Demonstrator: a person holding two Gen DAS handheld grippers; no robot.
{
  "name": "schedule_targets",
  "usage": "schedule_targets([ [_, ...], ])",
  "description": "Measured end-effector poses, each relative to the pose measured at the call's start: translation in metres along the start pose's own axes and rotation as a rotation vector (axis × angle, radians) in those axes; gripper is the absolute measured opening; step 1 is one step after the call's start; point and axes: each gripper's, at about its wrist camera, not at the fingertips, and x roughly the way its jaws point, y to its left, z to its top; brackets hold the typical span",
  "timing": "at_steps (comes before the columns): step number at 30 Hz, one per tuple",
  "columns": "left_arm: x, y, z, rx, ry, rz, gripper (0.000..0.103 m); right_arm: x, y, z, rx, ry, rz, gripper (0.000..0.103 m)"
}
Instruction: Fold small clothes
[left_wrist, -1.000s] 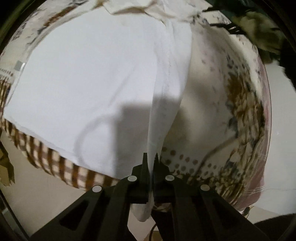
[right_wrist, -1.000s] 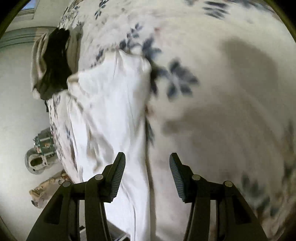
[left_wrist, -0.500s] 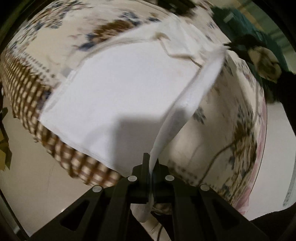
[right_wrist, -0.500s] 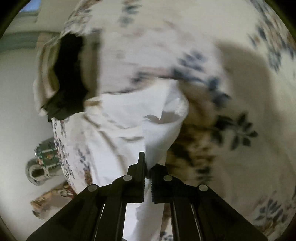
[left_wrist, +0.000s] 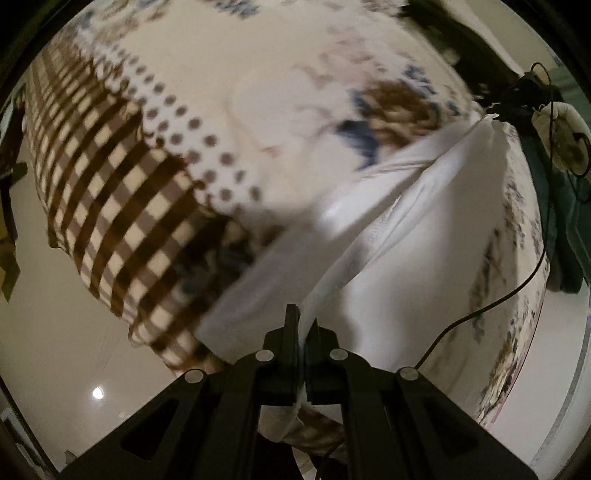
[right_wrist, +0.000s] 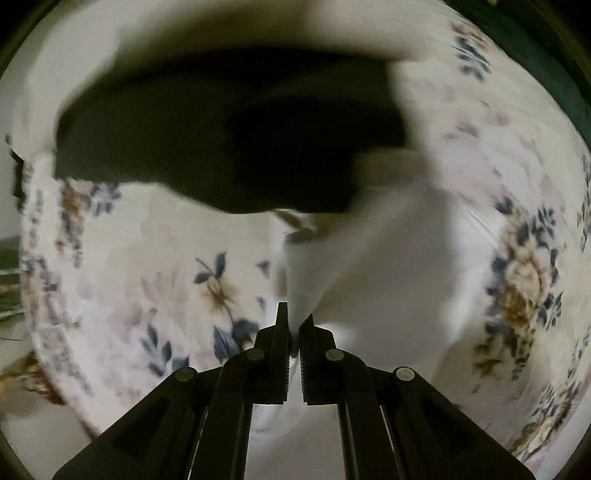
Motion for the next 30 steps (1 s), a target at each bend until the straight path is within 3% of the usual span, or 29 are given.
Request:
schedule_targets([
  [6, 0.022, 0.027, 0.012, -0.022, 0.043, -0.028, 0.0, 0.034, 0.029, 0.007, 0.008, 0.008, -0.09, 0.004],
  [9, 0.031, 0.035, 0.015, -0.037, 0.083, -0.053, 0.005, 0.041, 0.023, 0.009, 0.048, 0.033, -0.054, 0.007],
  [10, 0.031, 0.038, 0.016, -0.039, 0.093, -0.064, 0.006, 0.038, 0.018, 0.008, 0.067, 0.04, -0.01, 0.011],
  [12, 0.03, 0.041, 0.019, -0.035, 0.114, -0.076, 0.009, 0.029, 0.004, 0.003, 0.094, 0.061, 0.1, 0.032],
  [13, 0.026, 0.041, 0.019, -0.029, 0.116, -0.079, 0.017, 0.02, -0.006, -0.006, 0.109, 0.074, 0.171, 0.05],
  [14, 0.021, 0.042, 0.019, -0.019, 0.114, -0.078, 0.023, 0.012, -0.014, -0.015, 0.114, 0.075, 0.2, 0.058],
  [15, 0.017, 0.043, 0.019, -0.015, 0.11, -0.072, 0.042, 0.003, -0.023, -0.026, 0.112, 0.073, 0.228, 0.058],
  [16, 0.013, 0.044, 0.019, -0.018, 0.104, -0.066, 0.06, -0.007, -0.032, -0.043, 0.102, 0.073, 0.255, 0.058],
  [17, 0.01, 0.047, 0.019, -0.025, 0.096, -0.079, 0.062, -0.016, -0.045, -0.065, 0.094, 0.079, 0.265, 0.062],
  [20, 0.009, 0.05, 0.02, -0.039, 0.104, -0.104, 0.063, -0.026, -0.079, -0.138, 0.099, 0.118, 0.272, 0.065],
  [24, 0.016, 0.047, 0.022, -0.023, 0.093, -0.072, 0.062, 0.011, -0.115, -0.275, 0.154, 0.298, 0.263, 0.065],
  [27, 0.025, 0.039, 0.023, 0.008, 0.099, -0.023, 0.06, 0.063, -0.127, -0.381, 0.288, 0.492, 0.381, 0.065],
  [29, 0.029, 0.035, 0.021, 0.036, 0.093, -0.002, 0.06, 0.091, -0.13, -0.431, 0.38, 0.566, 0.445, 0.065],
  [30, 0.03, 0.033, 0.019, 0.058, 0.088, 0.013, 0.051, 0.1, -0.128, -0.449, 0.403, 0.584, 0.463, 0.065],
])
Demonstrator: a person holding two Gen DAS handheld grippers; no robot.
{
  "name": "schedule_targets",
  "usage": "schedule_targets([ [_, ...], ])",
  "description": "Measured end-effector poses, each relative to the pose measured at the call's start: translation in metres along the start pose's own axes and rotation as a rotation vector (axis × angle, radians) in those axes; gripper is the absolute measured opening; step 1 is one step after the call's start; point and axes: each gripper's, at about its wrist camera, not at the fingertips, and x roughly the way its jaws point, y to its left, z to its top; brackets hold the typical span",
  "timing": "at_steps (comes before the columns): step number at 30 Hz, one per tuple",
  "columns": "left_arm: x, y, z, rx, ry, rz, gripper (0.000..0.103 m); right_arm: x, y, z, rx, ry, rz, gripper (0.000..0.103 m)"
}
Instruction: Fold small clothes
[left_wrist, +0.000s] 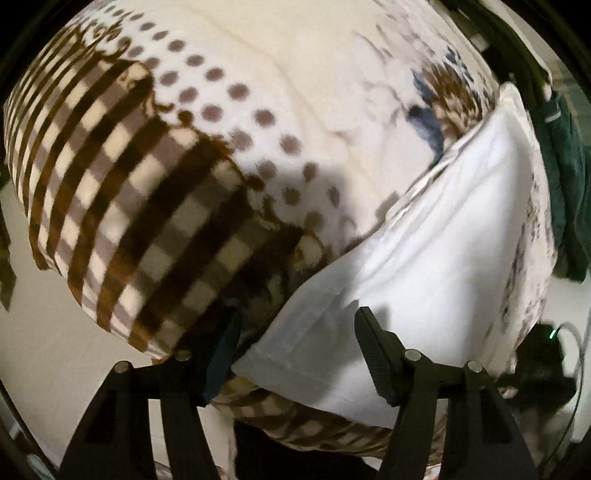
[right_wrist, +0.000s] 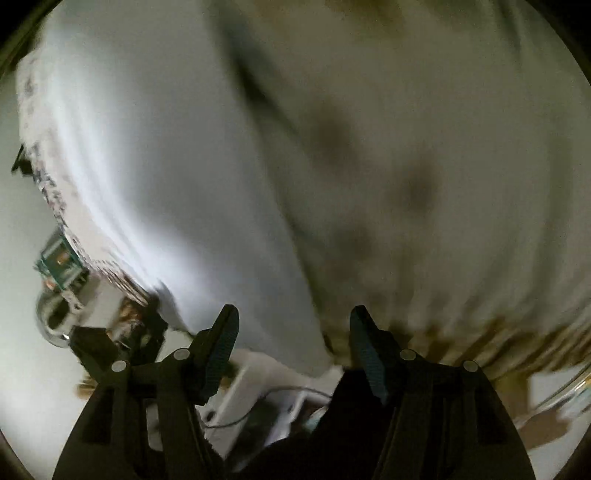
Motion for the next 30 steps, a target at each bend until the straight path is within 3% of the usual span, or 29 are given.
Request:
schedule_targets([
  [1, 0.003, -0.005, 0.0, 0.018, -0.001, 0.017, 0.033, 0.016, -0.011, -0.01, 0.022, 0.007, 0.025, 0.065],
  [2, 0.004, -0.008, -0.001, 0.034, 0.0, 0.036, 0.025, 0.024, -0.017, -0.016, 0.028, 0.007, 0.043, 0.053],
  [3, 0.005, -0.009, -0.002, 0.044, 0.0, 0.038, 0.013, 0.031, -0.02, -0.023, 0.02, 0.001, 0.055, 0.036],
  [4, 0.004, -0.009, -0.003, 0.05, -0.003, 0.021, 0.008, 0.036, -0.022, -0.029, 0.014, -0.007, 0.05, 0.007],
  [8, -0.003, -0.01, -0.006, 0.061, -0.025, 0.028, 0.005, 0.039, -0.024, -0.05, -0.022, -0.082, 0.023, 0.004],
  [12, -0.004, 0.004, -0.016, 0.037, 0.003, 0.019, 0.005, 0.045, -0.015, -0.042, -0.063, -0.087, -0.024, 0.004],
  [15, -0.025, -0.004, -0.019, 0.035, 0.031, 0.037, 0.007, 0.028, -0.001, -0.038, -0.107, -0.062, -0.048, 0.009],
  [16, -0.038, -0.01, -0.02, 0.047, 0.027, 0.044, 0.012, 0.015, 0.004, -0.039, -0.115, -0.055, -0.039, 0.02],
  [17, -0.049, -0.017, -0.019, 0.057, 0.019, 0.045, 0.019, 0.006, 0.006, -0.04, -0.122, -0.061, -0.027, 0.04],
  [19, -0.07, -0.033, -0.01, 0.074, -0.019, -0.007, 0.054, -0.034, 0.012, -0.041, -0.14, -0.119, 0.029, 0.061],
  [20, -0.077, -0.042, -0.002, 0.08, -0.041, -0.03, 0.062, -0.051, 0.012, -0.04, -0.144, -0.145, 0.042, 0.062],
  [21, -0.081, -0.05, 0.008, 0.09, -0.062, -0.053, 0.066, -0.07, 0.012, -0.036, -0.143, -0.173, 0.059, 0.062],
  [26, -0.067, -0.127, 0.105, 0.191, -0.104, -0.185, 0.066, -0.17, 0.021, 0.016, -0.099, -0.364, 0.2, 0.062],
  [30, -0.027, -0.206, 0.203, 0.344, -0.123, -0.254, 0.066, -0.248, 0.044, 0.096, -0.118, -0.542, 0.236, 0.062],
])
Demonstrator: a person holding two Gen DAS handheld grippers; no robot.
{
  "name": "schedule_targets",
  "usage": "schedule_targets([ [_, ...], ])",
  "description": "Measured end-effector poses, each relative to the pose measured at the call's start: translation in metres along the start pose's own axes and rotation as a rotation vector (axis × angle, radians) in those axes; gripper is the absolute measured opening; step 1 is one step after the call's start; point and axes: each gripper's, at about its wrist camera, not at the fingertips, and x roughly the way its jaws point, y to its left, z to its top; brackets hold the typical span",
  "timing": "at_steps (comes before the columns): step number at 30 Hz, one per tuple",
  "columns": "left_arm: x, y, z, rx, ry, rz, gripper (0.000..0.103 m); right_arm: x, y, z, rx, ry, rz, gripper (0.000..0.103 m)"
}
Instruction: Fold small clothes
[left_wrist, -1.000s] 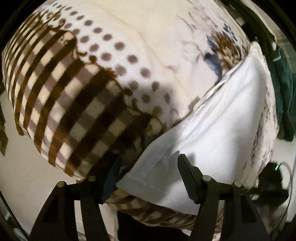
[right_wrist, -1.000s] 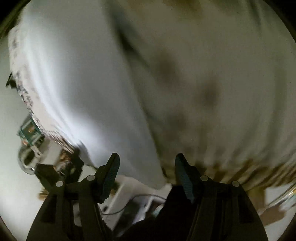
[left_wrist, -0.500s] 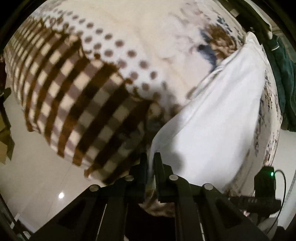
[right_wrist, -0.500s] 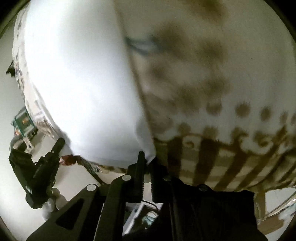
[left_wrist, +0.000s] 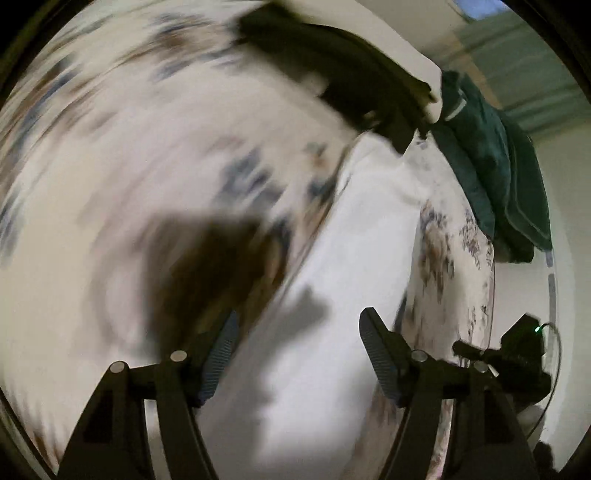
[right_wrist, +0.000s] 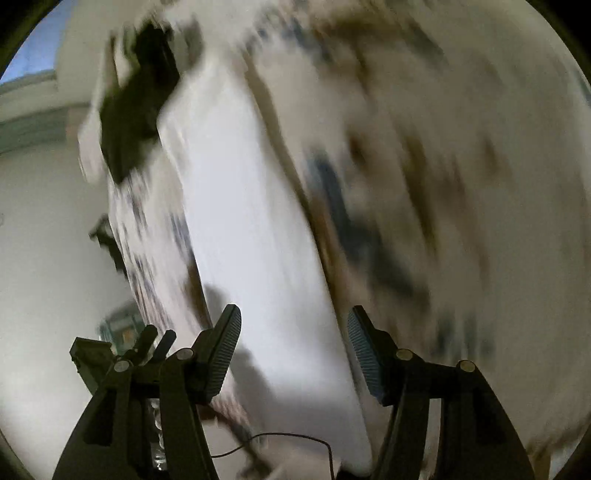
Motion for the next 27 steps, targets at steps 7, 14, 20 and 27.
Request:
schedule_targets([
  [7, 0.114, -0.035, 0.125, 0.234, 0.055, -0.107, 0.066, 0.035, 0.041, 0.172, -0.068, -0.106, 0.081, 0.07],
  [14, 0.157, -0.035, 0.158, 0.278, 0.045, -0.169, 0.066, 0.078, 0.048, 0.228, -0.041, -0.175, 0.009, 0.049],
  [20, 0.15, -0.029, 0.143, 0.248, 0.02, -0.251, 0.066, 0.069, 0.048, 0.23, -0.016, -0.141, 0.193, 0.062],
  [27, 0.138, -0.027, 0.123, 0.255, -0.008, -0.301, 0.026, 0.105, 0.078, 0.232, -0.134, -0.051, 0.162, 0.064],
])
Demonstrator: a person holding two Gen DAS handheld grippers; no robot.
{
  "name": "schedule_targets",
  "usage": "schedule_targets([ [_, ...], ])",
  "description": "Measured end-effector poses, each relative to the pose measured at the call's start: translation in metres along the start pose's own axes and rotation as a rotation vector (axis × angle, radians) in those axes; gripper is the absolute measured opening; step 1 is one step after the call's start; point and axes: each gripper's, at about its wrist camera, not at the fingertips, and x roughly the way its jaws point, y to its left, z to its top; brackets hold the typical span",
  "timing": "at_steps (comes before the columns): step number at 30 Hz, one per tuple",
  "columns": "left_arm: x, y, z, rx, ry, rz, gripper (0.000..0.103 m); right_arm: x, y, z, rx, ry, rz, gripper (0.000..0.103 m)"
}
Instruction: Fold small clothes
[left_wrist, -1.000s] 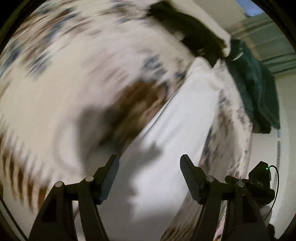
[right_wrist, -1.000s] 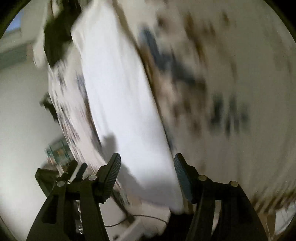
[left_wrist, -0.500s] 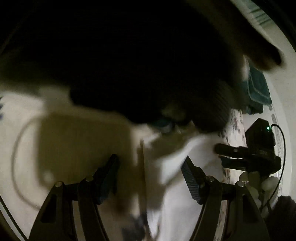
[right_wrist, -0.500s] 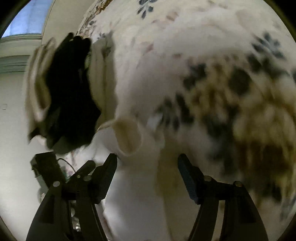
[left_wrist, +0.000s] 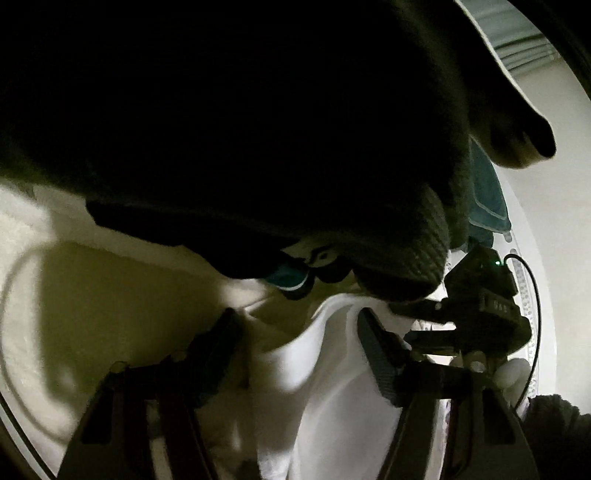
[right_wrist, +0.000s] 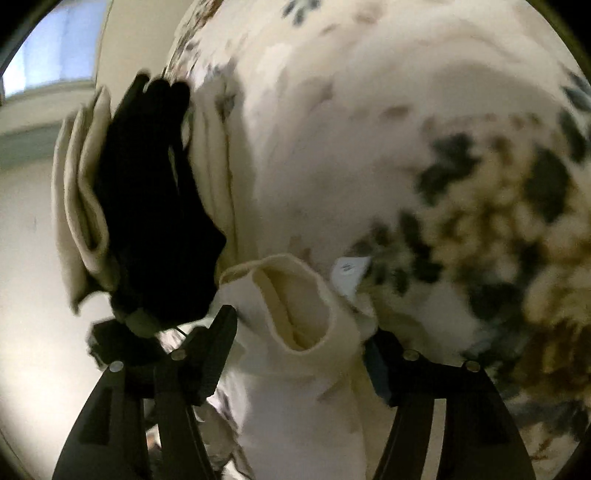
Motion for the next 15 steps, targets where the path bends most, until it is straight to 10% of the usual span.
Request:
schedule_targets([
  [2, -0.004, -0.004, -0.006, 0.02, 0.009, 0.041, 0.01, 0.005, 0.013, -0.001, -0.043, -0.01, -0.032, 0.01],
  [15, -0.093, -0.05, -0.045, 0.073, -0.086, 0.019, 0.009, -0.037, 0.082, -0.053, -0.232, -0.138, -0.047, 0.006],
])
